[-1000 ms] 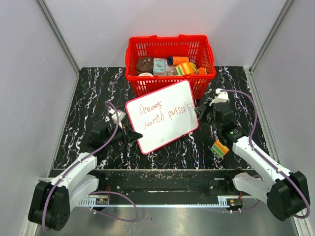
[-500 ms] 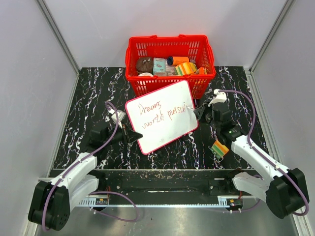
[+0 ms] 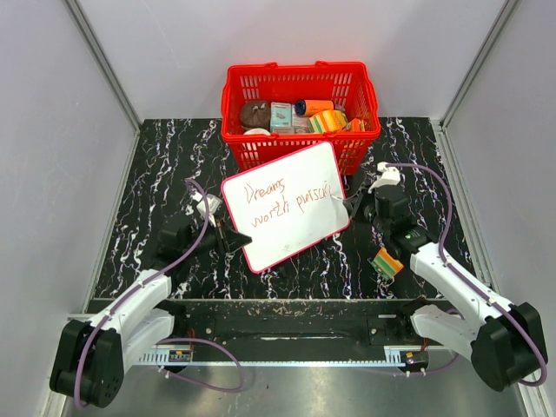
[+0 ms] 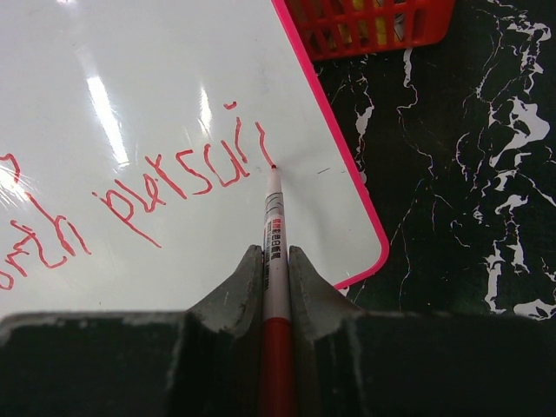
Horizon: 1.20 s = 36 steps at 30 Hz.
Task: Write a sentence on the whiteboard
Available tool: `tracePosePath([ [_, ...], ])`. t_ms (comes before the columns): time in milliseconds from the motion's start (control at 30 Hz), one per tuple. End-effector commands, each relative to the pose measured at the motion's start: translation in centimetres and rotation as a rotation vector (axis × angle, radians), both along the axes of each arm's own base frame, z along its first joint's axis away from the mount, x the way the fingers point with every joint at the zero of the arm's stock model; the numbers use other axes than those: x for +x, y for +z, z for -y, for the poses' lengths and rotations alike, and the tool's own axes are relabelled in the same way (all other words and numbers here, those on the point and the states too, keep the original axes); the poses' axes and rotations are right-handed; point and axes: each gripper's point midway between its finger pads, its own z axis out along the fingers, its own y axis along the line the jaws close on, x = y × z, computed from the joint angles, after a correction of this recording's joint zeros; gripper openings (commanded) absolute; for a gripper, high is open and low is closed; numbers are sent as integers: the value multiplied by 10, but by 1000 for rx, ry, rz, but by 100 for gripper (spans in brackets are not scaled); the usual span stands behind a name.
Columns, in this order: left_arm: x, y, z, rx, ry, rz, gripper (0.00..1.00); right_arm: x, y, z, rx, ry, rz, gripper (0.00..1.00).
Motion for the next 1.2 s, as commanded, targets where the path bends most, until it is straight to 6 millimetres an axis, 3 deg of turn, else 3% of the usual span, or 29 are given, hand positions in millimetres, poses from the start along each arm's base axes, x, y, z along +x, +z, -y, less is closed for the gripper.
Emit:
tracePosePath([
  [0,22,-9,-19,110,96,109,0,2,10,-4,20,5,25,0],
  [400,21,-9,-19,109,94,113,0,18,41,-9,38,0,103,0],
  [1167,21,-9,-19,108,94,112,0,25,53,-2,36,-47,141,0],
])
